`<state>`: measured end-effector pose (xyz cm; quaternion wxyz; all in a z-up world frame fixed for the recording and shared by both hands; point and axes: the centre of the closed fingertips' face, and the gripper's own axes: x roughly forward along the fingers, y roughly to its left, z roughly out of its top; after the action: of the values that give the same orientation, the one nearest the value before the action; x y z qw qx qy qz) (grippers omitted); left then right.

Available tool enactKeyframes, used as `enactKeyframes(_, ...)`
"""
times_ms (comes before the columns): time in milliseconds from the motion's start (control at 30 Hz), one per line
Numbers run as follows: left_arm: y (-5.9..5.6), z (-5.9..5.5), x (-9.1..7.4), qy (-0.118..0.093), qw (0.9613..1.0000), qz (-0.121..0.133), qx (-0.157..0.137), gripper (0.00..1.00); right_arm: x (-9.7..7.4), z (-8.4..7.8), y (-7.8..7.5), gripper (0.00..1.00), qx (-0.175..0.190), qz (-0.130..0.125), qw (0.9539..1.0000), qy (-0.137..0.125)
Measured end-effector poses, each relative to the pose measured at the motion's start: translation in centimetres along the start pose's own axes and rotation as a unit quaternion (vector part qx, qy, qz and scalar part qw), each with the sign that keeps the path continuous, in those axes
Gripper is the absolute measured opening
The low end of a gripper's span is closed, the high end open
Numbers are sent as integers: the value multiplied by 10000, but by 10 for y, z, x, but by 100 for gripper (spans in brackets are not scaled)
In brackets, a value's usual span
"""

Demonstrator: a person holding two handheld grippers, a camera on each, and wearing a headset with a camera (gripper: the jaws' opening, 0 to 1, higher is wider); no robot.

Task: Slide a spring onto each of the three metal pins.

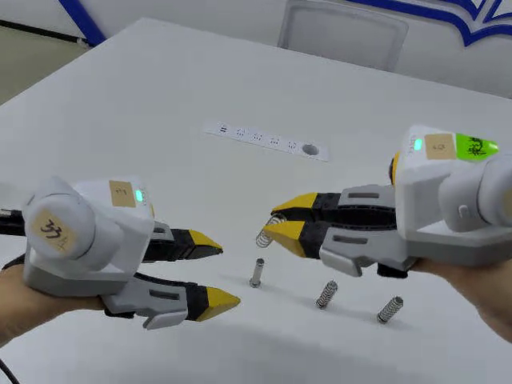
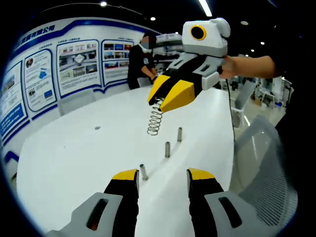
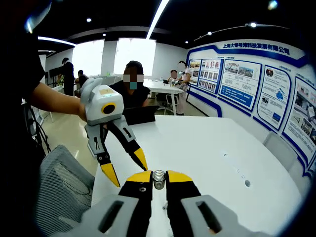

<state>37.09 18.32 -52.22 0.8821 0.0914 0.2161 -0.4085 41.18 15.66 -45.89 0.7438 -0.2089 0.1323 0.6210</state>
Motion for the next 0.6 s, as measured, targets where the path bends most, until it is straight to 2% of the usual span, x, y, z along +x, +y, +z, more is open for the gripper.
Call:
enactKeyframes(133,6,-2,-4,30,10000,56,-69,45,12,-14,-9,10,112,-139,9997,153)
enactKeyframes(200,5,0,-5,-37,9998,-1,-196,47,20,-22,-11,10,156,-233,9992,289)
enactKeyframes(267,6,2,-5,-85,9998,13,-189,49,29,-32,-11,10,137,-272,9985,466)
enactKeyframes(433,9,0,-4,-58,9998,28,-184,52,46,-48,-13,10,270,-279,9968,698)
enactKeyframes(600,12,-4,-5,-23,9997,46,-226,52,55,-64,-20,10,451,-336,9947,860)
